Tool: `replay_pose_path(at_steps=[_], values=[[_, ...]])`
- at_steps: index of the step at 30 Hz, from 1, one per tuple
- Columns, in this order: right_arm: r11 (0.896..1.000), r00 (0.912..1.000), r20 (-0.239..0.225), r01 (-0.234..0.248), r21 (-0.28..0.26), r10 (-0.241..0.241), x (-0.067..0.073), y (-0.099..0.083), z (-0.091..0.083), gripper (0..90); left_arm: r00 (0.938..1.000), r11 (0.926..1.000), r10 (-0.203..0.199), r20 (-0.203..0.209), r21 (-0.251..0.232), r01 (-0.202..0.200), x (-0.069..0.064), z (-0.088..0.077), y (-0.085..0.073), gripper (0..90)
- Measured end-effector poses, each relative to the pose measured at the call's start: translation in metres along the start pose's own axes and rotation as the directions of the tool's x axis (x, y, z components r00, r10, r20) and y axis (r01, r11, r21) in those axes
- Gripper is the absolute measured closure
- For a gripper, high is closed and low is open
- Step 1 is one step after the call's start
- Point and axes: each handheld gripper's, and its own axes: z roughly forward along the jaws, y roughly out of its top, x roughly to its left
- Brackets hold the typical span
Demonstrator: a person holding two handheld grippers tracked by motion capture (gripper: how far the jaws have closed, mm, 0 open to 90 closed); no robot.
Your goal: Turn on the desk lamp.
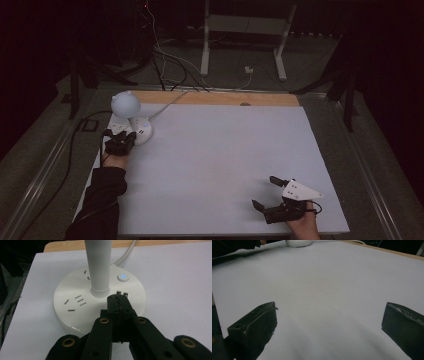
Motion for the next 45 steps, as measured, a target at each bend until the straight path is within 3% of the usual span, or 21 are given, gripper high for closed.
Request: replay_pose_path(at_steps=[31,33,35,37,40,42,45], values=[[1.0,1.0,-0.002,-0.006,0.004,0.006,-0.0005,-0.0005,0.0004,0.0,0.9995,0.9995,0.03,-0.006,0.011,-0.029,0.0012,0.0038,-0.0007,90.0],[1.0,1.0,-0.002,-0.007,0.007,0.007,-0.0003,-0.0006,0.0005,0.0,1.0,0.9999,0.007,0.001,0.008,-0.007,0.0033,0.0042,-0.0009,90.0],[1.0,1.0,-0.002,-0.008,0.006,0.008,-0.0005,-0.0005,0.0006,0.0,0.9995,0.9994,0.032,-0.004,0.013,-0.032,0.002,0.0041,-0.0004,90.0],[1.0,1.0,-0.003,-0.009,0.007,0.009,-0.0002,-0.0007,0.0007,0.0,0.9997,0.9996,0.025,-0.002,0.015,-0.025,0.0025,0.0043,0.0,90.0],[1.0,1.0,-0.004,-0.008,0.007,0.008,-0.0006,-0.0006,0.0005,0.0,0.999,0.999,0.044,-0.002,0.001,-0.044,0.0013,0.003,-0.0019,90.0],[1.0,1.0,-0.001,-0.006,0.002,0.006,-0.0005,-0.0003,-0.0004,0.0,0.999,0.999,0.043,-0.015,-0.007,-0.043,0.0012,0.0009,-0.0018,90.0],[1.0,1.0,0.0,-0.009,0.0,0.009,-0.0013,-0.0001,-0.0008,0.0,0.9998,0.9997,0.003,-0.021,-0.024,-0.004,0.0012,-0.0055,0.0027,90.0]])
